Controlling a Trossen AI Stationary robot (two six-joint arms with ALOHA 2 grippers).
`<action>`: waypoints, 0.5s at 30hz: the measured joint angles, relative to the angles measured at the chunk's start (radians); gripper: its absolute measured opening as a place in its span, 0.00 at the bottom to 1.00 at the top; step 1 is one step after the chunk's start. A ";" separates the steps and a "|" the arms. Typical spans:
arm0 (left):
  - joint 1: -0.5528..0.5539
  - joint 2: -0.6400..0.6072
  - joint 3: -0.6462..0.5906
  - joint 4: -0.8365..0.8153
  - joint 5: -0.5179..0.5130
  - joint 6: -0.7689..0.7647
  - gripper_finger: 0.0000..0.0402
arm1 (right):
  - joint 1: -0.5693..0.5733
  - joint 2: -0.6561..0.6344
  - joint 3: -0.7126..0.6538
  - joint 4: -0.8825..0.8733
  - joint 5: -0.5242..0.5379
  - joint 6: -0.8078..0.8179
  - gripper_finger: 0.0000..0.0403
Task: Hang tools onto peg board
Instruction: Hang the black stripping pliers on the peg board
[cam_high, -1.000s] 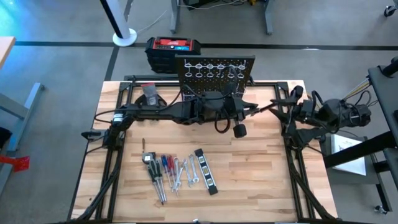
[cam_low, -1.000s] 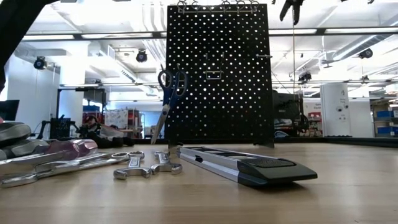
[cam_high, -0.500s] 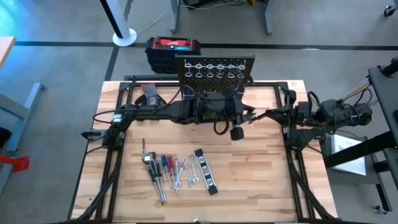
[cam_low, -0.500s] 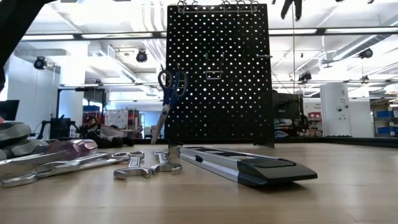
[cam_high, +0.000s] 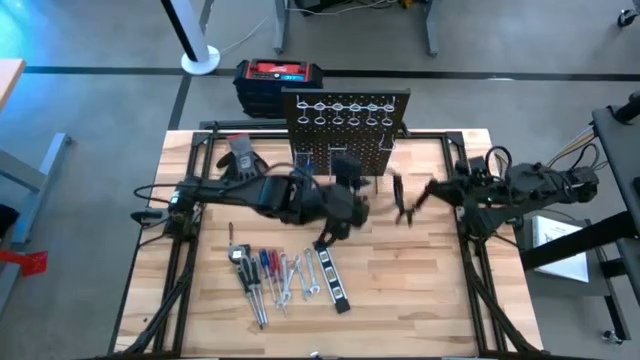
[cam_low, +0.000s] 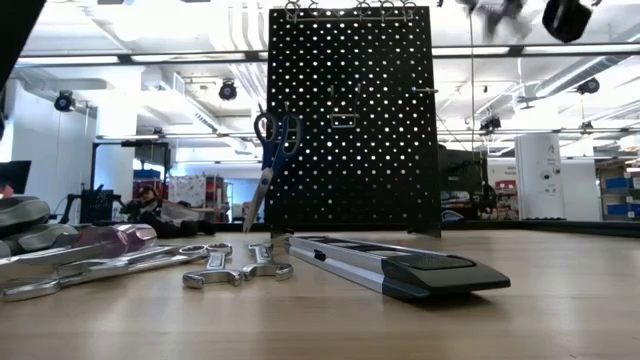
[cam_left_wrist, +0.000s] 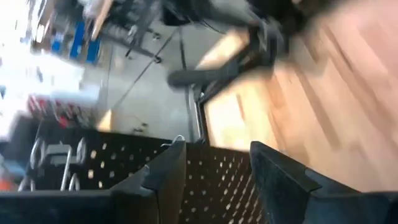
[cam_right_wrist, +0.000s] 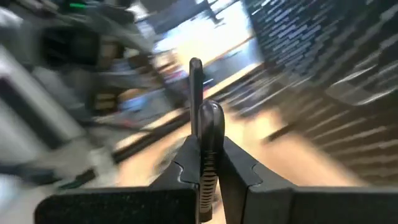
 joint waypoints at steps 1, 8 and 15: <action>-0.007 0.003 -0.018 -0.001 -0.013 0.049 0.41 | 0.001 0.001 0.000 -0.003 -0.036 0.044 0.03; -0.075 0.021 -0.141 0.225 -0.130 0.338 0.38 | 0.001 0.014 -0.003 -0.033 -0.105 0.243 0.03; -0.107 0.020 -0.299 0.658 -0.143 0.746 0.36 | 0.000 0.068 -0.005 0.015 -0.139 0.297 0.03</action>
